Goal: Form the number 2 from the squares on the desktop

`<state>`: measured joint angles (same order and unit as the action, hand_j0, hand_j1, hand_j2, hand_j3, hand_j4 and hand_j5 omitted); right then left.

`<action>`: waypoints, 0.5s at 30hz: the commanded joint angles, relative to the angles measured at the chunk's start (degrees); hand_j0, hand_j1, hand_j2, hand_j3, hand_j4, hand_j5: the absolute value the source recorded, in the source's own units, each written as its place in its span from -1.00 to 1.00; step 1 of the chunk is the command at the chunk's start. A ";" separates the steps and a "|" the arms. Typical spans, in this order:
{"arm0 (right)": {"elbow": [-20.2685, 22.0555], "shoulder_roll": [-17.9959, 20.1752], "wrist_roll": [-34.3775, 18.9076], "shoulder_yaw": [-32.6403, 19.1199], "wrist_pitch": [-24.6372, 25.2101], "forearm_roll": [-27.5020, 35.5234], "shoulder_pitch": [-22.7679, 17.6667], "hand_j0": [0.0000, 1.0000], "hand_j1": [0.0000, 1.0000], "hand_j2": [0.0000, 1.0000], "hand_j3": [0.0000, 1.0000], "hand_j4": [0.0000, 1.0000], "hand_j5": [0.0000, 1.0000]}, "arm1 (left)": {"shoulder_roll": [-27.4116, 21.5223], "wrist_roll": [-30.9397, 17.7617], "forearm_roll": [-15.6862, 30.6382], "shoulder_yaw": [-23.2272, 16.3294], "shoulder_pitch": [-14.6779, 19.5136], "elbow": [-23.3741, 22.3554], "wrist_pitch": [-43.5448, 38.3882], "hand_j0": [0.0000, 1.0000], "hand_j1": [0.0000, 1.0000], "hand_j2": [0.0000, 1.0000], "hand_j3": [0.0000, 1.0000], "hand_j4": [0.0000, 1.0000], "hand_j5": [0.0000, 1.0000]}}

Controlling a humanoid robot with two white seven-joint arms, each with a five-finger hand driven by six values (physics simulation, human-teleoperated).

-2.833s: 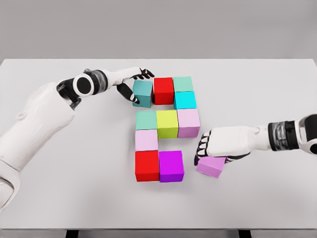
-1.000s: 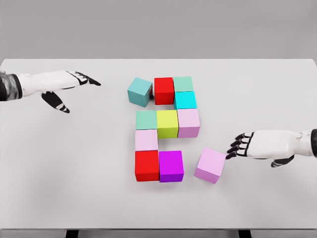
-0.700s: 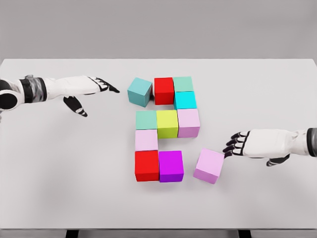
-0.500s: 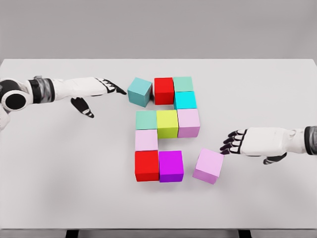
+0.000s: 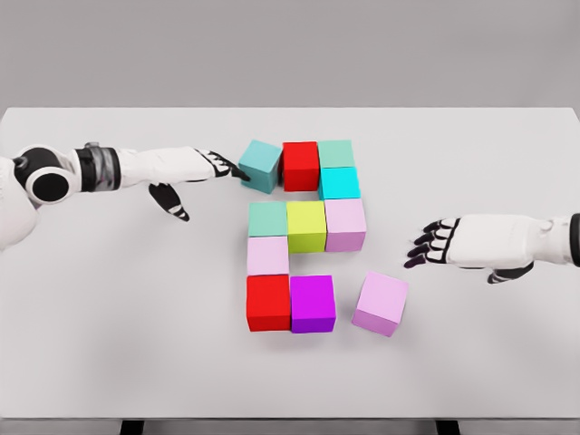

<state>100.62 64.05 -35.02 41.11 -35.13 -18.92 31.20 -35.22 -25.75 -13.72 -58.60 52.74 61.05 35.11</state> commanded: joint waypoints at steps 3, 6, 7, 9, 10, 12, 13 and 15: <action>0.11 3.28 0.02 0.03 0.13 0.46 -1.23 1.00 1.00 1.00 1.00 1.00 1.00 | 0.41 0.09 0.36 0.06 0.09 0.03 -0.11 1.00 1.00 1.00 1.00 1.00 1.00; 0.19 3.80 0.02 0.20 0.13 0.46 -2.81 1.00 1.00 1.00 1.00 1.00 1.00 | 0.50 0.00 0.36 0.06 0.00 0.03 -0.11 1.00 1.00 1.00 1.00 1.00 1.00; 0.19 3.72 0.02 0.73 0.13 0.46 -3.16 1.00 1.00 1.00 1.00 1.00 1.00 | 0.41 0.00 0.36 0.06 -0.09 -0.06 -0.11 1.00 1.00 1.00 1.00 1.00 1.00; 0.28 3.72 0.02 1.34 0.13 0.46 -3.34 1.00 1.00 1.00 1.00 1.00 1.00 | -0.29 0.09 0.45 0.06 -0.09 -0.14 -0.11 1.00 1.00 1.00 1.00 1.00 1.00; 0.28 3.72 0.02 1.52 0.13 0.46 -3.25 1.00 1.00 1.00 1.00 1.00 1.00 | -0.99 0.09 0.45 0.15 0.00 -0.23 -0.11 1.00 1.00 1.00 1.00 1.00 1.00; 0.28 3.63 0.02 2.05 0.13 0.46 -3.25 1.00 1.00 1.00 1.00 1.00 1.00 | -1.43 0.09 0.54 0.15 0.09 -0.76 -0.11 1.00 1.00 1.00 1.00 1.00 1.00; 0.28 3.45 0.02 2.13 0.13 0.46 -3.16 1.00 1.00 1.00 1.00 1.00 1.00 | -1.00 0.09 0.54 0.15 0.09 -2.16 -0.11 1.00 1.00 1.00 1.00 1.00 1.00; 0.28 3.36 0.02 2.66 0.13 0.46 -3.08 1.00 1.00 1.00 1.00 1.00 1.00 | 1.20 0.09 0.62 0.15 0.17 -4.80 -1.00 1.00 1.00 1.00 1.00 1.00 1.00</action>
<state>100.88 67.41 -35.01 43.24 -35.12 -18.72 28.21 -35.10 -25.69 -13.50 -58.54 53.00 58.11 34.49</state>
